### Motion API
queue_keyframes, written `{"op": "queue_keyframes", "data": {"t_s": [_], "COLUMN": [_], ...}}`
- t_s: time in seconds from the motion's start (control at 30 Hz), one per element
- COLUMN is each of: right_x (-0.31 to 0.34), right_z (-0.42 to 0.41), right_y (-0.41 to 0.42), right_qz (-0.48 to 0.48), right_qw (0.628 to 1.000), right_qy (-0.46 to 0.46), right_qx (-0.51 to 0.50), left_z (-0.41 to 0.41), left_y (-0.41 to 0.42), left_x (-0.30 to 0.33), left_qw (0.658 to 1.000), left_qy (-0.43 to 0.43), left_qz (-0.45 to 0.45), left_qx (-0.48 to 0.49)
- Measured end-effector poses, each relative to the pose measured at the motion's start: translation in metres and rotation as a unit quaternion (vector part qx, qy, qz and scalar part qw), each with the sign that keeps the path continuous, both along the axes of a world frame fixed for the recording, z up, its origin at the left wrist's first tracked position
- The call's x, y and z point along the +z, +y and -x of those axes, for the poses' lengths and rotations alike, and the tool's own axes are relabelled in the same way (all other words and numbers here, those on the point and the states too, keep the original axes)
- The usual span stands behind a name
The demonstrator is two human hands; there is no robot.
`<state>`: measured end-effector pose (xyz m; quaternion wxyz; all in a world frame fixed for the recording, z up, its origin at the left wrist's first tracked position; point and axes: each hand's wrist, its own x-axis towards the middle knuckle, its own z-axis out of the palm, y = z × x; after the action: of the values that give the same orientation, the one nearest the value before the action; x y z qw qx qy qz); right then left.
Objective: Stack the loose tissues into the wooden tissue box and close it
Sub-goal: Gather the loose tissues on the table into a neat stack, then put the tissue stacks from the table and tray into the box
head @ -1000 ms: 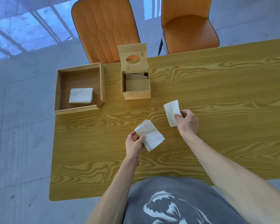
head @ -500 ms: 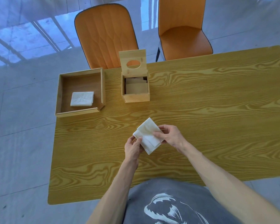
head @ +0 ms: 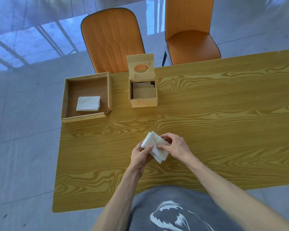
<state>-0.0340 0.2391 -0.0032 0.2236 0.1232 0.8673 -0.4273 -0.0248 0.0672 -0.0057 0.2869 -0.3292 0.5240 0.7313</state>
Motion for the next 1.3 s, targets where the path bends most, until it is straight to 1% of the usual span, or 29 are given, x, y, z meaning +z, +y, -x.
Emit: {"op": "queue_keyframes", "data": {"t_s": [0.07, 0.1, 0.17, 0.23, 0.27, 0.33, 0.4, 0.53, 0.6, 0.67, 0.77, 0.9, 1.0, 1.1, 1.2, 1.3], "right_x": [0.002, 0.005, 0.011, 0.013, 0.013, 0.012, 0.012, 0.011, 0.008, 0.005, 0.002, 0.003, 0.002, 0.001, 0.009, 0.025], "right_z": [0.001, 0.002, 0.005, 0.006, 0.005, 0.003, 0.002, 0.001, 0.000, -0.001, -0.002, 0.000, 0.000, 0.003, 0.017, 0.046], "right_y": [0.005, 0.008, 0.014, 0.019, 0.020, 0.020, 0.019, 0.011, 0.007, 0.004, 0.001, -0.001, -0.001, 0.000, 0.000, 0.000], "right_qz": [0.000, 0.018, 0.088, 0.168, 0.190, 0.199, 0.172, 0.058, 0.004, -0.023, -0.039, -0.048, -0.052, -0.051, -0.035, -0.019], "right_qw": [1.000, 1.000, 0.996, 0.984, 0.979, 0.978, 0.985, 0.995, 0.993, 0.991, 0.987, 0.984, 0.985, 0.987, 0.990, 0.988], "right_qy": [0.018, 0.013, -0.027, -0.064, -0.071, -0.061, -0.025, 0.072, 0.097, 0.102, 0.116, 0.144, 0.133, 0.120, 0.117, 0.135], "right_qx": [-0.007, -0.007, 0.000, 0.009, 0.010, 0.006, 0.001, 0.036, 0.070, 0.088, 0.100, 0.089, 0.096, 0.090, 0.074, 0.072], "left_z": [0.002, 0.003, 0.005, 0.006, 0.007, 0.008, 0.008, 0.011, 0.011, 0.011, 0.009, 0.012, 0.016, 0.021, 0.038, 0.068], "left_y": [-0.005, -0.008, -0.014, -0.019, -0.022, -0.026, -0.030, -0.037, -0.040, -0.043, -0.045, -0.045, -0.047, -0.048, -0.050, -0.053], "left_x": [0.001, 0.002, 0.003, 0.005, 0.004, 0.004, 0.005, 0.008, 0.004, 0.000, -0.002, 0.000, -0.001, -0.001, 0.006, 0.017], "left_qw": [1.000, 0.999, 0.997, 0.994, 0.993, 0.992, 0.993, 0.980, 0.959, 0.936, 0.917, 0.911, 0.905, 0.908, 0.909, 0.908], "left_qy": [0.007, 0.013, 0.027, 0.041, 0.047, 0.060, 0.089, 0.163, 0.199, 0.224, 0.238, 0.246, 0.241, 0.234, 0.243, 0.263], "left_qz": [-0.023, -0.039, -0.073, -0.097, -0.106, -0.108, -0.068, 0.074, 0.145, 0.195, 0.242, 0.262, 0.271, 0.263, 0.252, 0.243], "left_qx": [-0.013, -0.018, -0.022, -0.023, -0.021, -0.023, -0.038, -0.086, -0.141, -0.187, -0.209, -0.203, -0.224, -0.228, -0.225, -0.219]}}
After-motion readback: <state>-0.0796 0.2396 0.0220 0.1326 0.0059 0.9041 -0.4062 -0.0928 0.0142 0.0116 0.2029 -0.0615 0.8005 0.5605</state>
